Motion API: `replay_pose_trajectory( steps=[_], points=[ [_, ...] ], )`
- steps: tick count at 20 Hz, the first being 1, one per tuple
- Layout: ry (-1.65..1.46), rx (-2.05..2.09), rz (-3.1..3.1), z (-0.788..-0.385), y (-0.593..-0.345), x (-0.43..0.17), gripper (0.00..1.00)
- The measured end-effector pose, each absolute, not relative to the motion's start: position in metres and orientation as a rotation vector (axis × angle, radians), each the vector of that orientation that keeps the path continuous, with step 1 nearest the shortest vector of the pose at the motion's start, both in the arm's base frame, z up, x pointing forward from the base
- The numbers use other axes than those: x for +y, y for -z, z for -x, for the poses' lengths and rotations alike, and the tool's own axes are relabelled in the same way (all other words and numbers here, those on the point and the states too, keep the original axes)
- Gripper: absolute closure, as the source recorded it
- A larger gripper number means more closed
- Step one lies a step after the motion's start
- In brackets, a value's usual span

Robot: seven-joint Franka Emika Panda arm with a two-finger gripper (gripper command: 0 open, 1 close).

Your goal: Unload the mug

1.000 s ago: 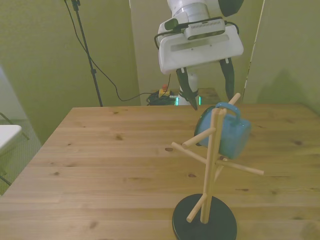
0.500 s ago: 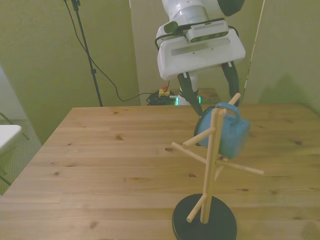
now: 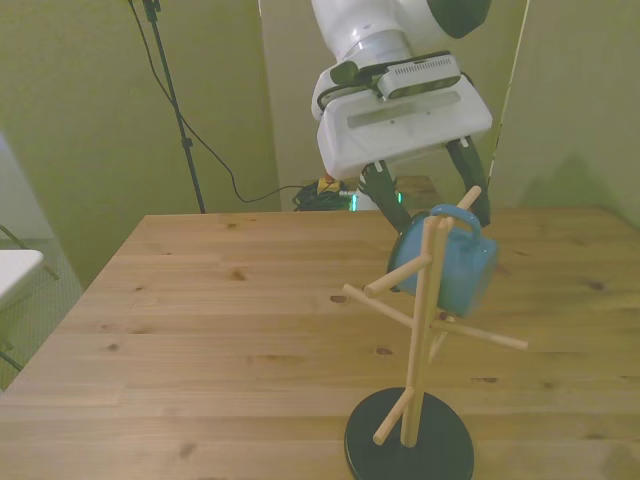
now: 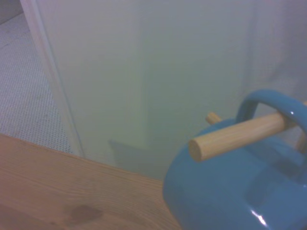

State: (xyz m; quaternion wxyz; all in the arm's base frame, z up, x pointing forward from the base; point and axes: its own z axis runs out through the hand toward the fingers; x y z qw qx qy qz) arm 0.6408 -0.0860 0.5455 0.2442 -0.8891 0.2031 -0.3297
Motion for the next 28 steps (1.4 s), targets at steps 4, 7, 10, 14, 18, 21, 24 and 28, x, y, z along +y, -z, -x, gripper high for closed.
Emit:
replay_pose_trajectory(
  steps=[4,7,10,14,18,21,24,28],
  points=[
    [0.909,0.557,2.42,-0.639,-0.537,-0.088,0.0],
    [0.91,0.556,2.413,-0.639,-0.536,-0.087,0.0],
    [0.925,0.557,2.401,-0.639,-0.536,-0.089,1.0],
    [0.929,0.565,2.387,-0.64,-0.534,-0.094,1.0],
    [0.938,0.553,2.383,-0.644,-0.536,-0.093,1.0],
    [0.949,0.528,2.37,-0.645,-0.534,-0.092,1.0],
    [0.945,0.521,2.376,-0.647,-0.529,-0.092,1.0],
    [0.951,0.514,2.377,-0.648,-0.529,-0.093,1.0]
  ],
)
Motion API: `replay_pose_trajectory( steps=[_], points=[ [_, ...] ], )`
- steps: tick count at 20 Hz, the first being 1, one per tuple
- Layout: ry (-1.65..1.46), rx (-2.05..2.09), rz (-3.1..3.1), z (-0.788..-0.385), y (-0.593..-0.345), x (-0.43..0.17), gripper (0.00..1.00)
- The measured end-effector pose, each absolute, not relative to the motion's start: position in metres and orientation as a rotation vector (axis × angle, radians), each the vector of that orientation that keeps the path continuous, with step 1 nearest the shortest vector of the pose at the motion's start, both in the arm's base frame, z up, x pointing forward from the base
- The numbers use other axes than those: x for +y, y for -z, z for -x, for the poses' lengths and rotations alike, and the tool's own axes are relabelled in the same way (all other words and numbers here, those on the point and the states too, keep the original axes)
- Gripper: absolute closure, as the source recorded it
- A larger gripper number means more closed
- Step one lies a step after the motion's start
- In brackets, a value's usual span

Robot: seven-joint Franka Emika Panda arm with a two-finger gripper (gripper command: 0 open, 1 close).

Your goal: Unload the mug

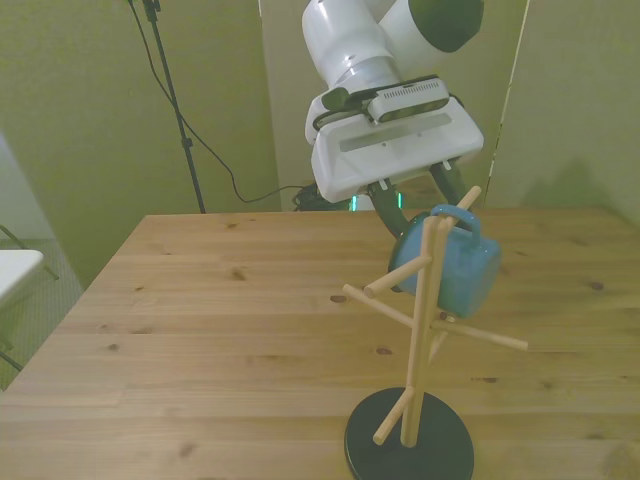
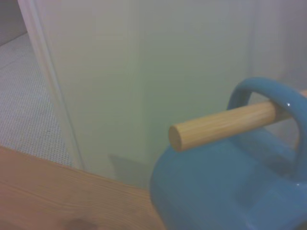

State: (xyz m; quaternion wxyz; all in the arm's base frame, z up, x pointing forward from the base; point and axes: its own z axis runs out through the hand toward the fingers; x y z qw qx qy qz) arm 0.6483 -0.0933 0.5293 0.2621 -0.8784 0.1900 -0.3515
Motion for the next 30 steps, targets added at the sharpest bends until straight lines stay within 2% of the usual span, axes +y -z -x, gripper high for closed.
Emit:
replay_pose_trajectory(
  steps=[22,30],
  points=[
    [0.999,0.49,2.353,-0.64,-0.555,-0.091,1.0],
    [0.979,0.442,2.35,-0.639,-0.558,-0.065,1.0]
  ],
)
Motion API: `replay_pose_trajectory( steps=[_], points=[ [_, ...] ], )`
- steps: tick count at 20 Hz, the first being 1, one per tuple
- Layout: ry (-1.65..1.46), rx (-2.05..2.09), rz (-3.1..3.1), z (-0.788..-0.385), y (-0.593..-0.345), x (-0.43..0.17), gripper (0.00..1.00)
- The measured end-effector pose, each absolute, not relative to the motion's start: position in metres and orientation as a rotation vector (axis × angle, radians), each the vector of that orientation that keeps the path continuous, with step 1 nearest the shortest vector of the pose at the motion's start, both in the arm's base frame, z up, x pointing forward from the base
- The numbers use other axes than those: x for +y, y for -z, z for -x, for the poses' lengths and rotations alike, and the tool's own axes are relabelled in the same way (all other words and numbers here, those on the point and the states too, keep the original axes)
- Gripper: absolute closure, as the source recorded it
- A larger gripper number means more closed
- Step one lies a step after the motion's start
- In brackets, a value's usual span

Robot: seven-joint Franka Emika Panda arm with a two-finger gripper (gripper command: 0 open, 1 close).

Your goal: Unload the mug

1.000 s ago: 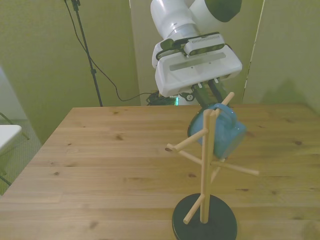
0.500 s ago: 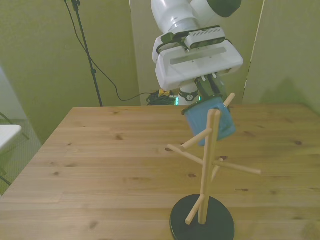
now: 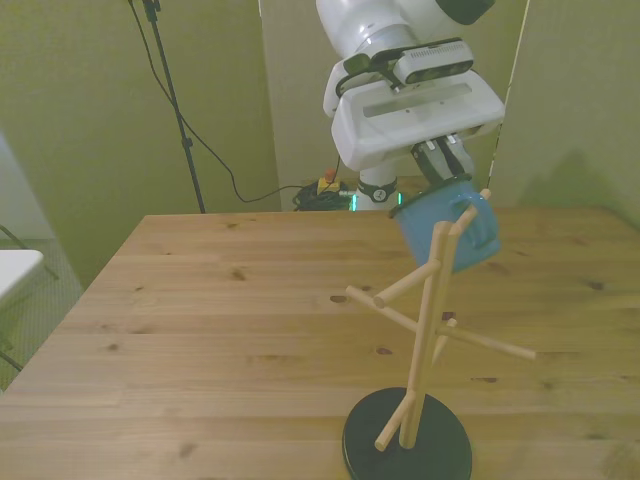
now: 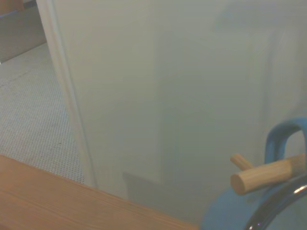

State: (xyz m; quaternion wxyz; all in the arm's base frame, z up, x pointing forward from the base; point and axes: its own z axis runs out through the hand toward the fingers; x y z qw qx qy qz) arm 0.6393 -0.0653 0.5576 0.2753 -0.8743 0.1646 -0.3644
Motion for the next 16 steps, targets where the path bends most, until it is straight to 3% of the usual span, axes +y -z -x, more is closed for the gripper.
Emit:
replay_pose_trajectory(
  steps=[16],
  points=[
    [0.923,0.348,2.356,-0.624,-0.557,-0.013,1.0]
  ],
)
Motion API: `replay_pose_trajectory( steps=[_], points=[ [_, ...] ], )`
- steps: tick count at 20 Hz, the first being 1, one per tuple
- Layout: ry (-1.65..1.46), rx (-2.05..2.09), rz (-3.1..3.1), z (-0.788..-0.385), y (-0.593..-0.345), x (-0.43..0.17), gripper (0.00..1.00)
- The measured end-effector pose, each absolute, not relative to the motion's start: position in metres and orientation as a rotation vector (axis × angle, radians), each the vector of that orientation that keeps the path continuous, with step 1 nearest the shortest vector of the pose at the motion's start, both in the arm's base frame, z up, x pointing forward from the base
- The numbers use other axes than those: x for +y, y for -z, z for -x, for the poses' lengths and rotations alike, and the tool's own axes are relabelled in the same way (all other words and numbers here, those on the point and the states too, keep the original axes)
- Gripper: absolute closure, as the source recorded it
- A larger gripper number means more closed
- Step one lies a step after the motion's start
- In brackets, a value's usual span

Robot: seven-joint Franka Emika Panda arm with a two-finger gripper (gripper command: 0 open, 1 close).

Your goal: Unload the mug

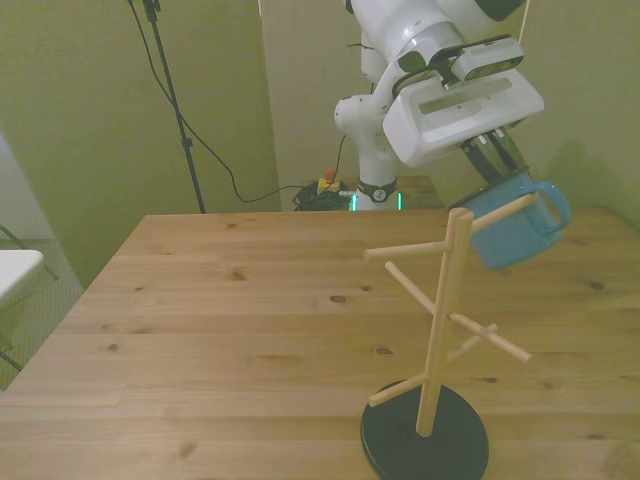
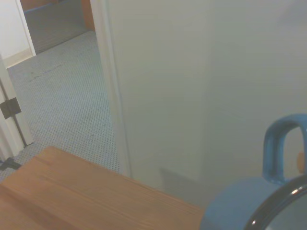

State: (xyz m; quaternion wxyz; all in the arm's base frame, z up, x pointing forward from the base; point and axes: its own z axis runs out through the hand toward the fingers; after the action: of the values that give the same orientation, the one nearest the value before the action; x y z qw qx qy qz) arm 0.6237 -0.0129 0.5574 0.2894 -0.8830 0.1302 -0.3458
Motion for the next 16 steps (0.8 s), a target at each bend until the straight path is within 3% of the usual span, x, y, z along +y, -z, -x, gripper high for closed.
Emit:
replay_pose_trajectory(
  steps=[10,16],
  points=[
    [0.871,0.277,2.371,-0.609,-0.551,0.028,1.0],
    [0.677,0.375,2.575,-0.604,-0.518,0.058,1.0]
  ],
)
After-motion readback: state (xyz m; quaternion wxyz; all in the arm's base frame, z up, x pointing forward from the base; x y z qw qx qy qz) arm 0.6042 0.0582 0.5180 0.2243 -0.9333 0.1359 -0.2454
